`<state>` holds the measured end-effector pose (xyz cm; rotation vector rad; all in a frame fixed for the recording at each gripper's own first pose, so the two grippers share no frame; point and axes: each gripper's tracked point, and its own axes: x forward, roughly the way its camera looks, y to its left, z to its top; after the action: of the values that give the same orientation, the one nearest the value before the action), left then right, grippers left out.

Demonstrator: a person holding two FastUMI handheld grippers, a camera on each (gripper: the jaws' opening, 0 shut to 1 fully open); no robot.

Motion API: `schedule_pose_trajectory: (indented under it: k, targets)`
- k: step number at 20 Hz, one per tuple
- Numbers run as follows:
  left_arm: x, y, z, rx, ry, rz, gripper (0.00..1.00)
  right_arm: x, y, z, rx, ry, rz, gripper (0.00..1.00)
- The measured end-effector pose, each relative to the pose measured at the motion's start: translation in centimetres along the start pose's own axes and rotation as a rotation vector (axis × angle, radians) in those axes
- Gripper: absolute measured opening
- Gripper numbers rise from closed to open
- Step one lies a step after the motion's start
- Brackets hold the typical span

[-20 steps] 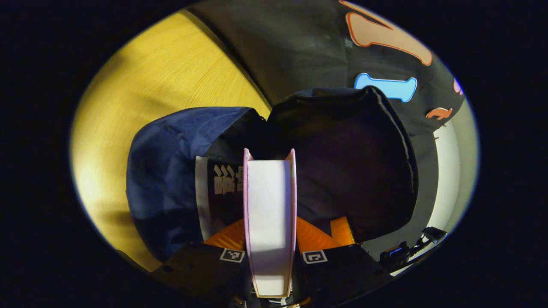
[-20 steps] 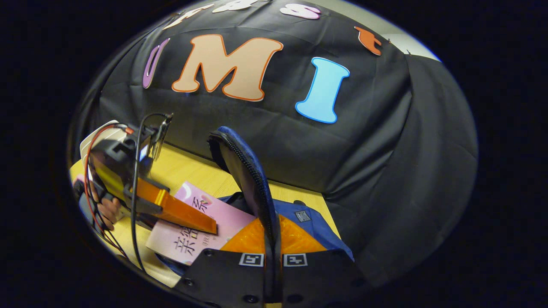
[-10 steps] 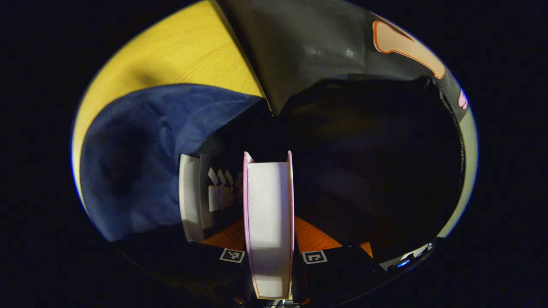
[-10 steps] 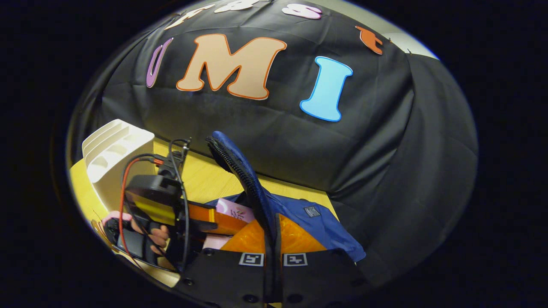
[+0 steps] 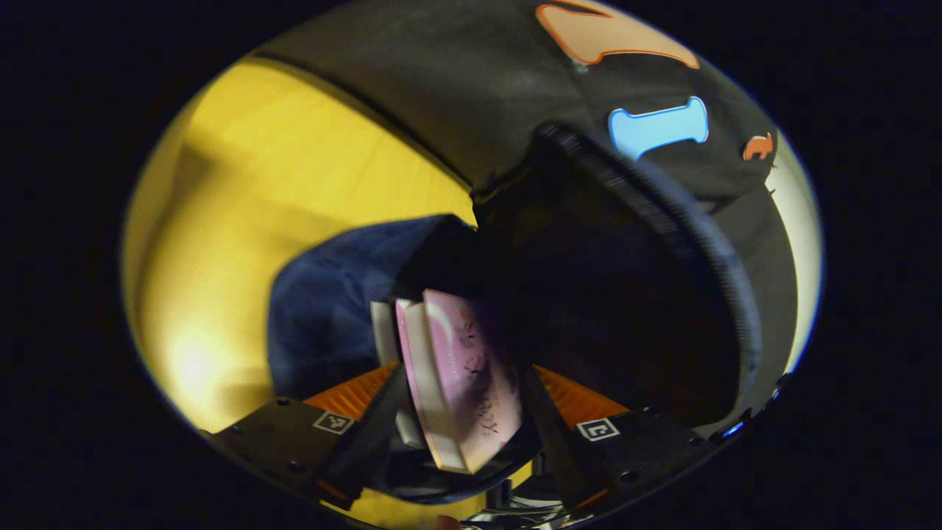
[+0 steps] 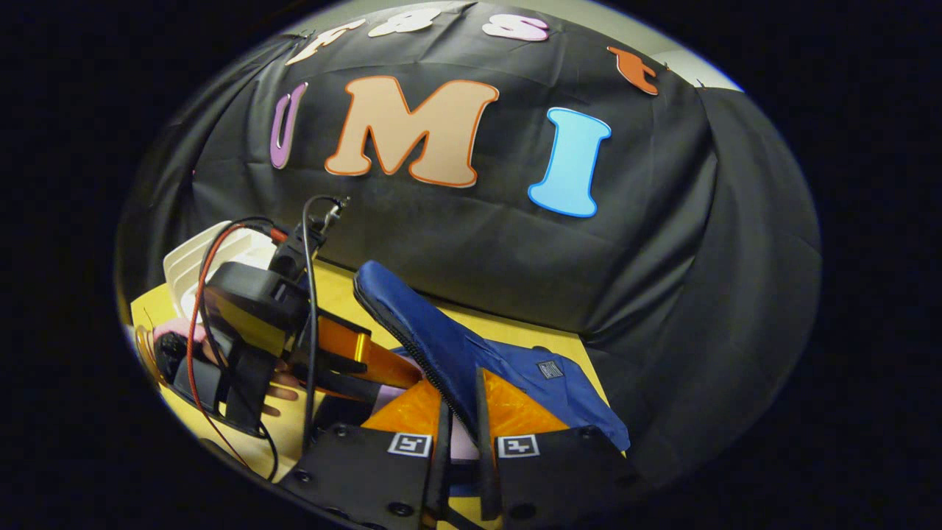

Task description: Open the schoolbag, grab two books from the bookshelf and put them into the schoolbag.

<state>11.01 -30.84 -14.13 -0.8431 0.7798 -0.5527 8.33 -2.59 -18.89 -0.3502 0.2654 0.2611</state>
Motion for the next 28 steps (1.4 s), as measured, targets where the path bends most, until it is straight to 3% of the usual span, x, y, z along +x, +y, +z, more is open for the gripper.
schedule_pose_trajectory:
  k: [1,2,3,4,5,6,7,12,15,17,22,23,24,28]
  targets:
    - [-1.7,0.3,0.6,0.052,-0.025,0.044,0.89,-1.0,0.4,0.3,0.011,0.002,0.020,0.29]
    - [-3.4,0.2,1.0,0.104,-0.042,0.075,0.95,-1.9,0.9,0.6,0.039,0.005,0.041,0.50]
    - [-5.3,0.1,1.1,0.154,-0.049,0.099,0.91,-3.0,1.3,1.3,0.080,0.002,0.054,0.71]
    - [-6.9,-0.3,1.3,0.200,-0.061,0.118,0.95,-3.9,1.3,2.0,0.123,-0.010,0.058,0.92]
    - [-8.6,-0.7,1.4,0.250,-0.069,0.131,0.89,-5.0,1.2,3.1,0.158,-0.031,0.051,0.88]
    - [-10.2,-0.7,1.8,0.305,-0.087,0.149,0.95,-6.1,0.8,4.3,0.176,-0.063,0.025,0.92]
    - [-11.7,-1.0,2.5,0.361,-0.117,0.165,0.95,-6.8,-0.1,5.5,0.182,-0.095,-0.018,1.00]
    - [-19.2,-3.6,7.9,0.547,-0.349,0.265,0.94,-11.9,-3.7,10.2,0.163,-0.212,-0.191,0.97]
    - [-24.6,-4.6,11.1,0.679,-0.495,0.347,0.94,-15.0,-4.0,14.1,0.139,-0.312,-0.234,1.00]
    - [-27.5,-5.1,12.7,0.755,-0.577,0.387,0.94,-16.3,-3.8,15.3,0.122,-0.345,-0.256,0.96]
    - [-30.9,-3.4,12.1,0.856,-0.606,0.488,0.90,-18.7,-2.5,13.3,0.101,-0.329,-0.313,0.97]
    - [-31.2,-3.2,11.6,0.876,-0.601,0.498,0.90,-19.1,-2.3,12.8,0.102,-0.316,-0.322,0.91]
    - [-31.2,-3.1,11.3,0.893,-0.600,0.497,0.94,-19.6,-2.2,12.2,0.104,-0.306,-0.333,1.00]
    - [-30.7,-4.0,11.1,0.905,-0.600,0.447,0.89,-20.8,-2.3,11.9,0.126,-0.302,-0.374,1.00]
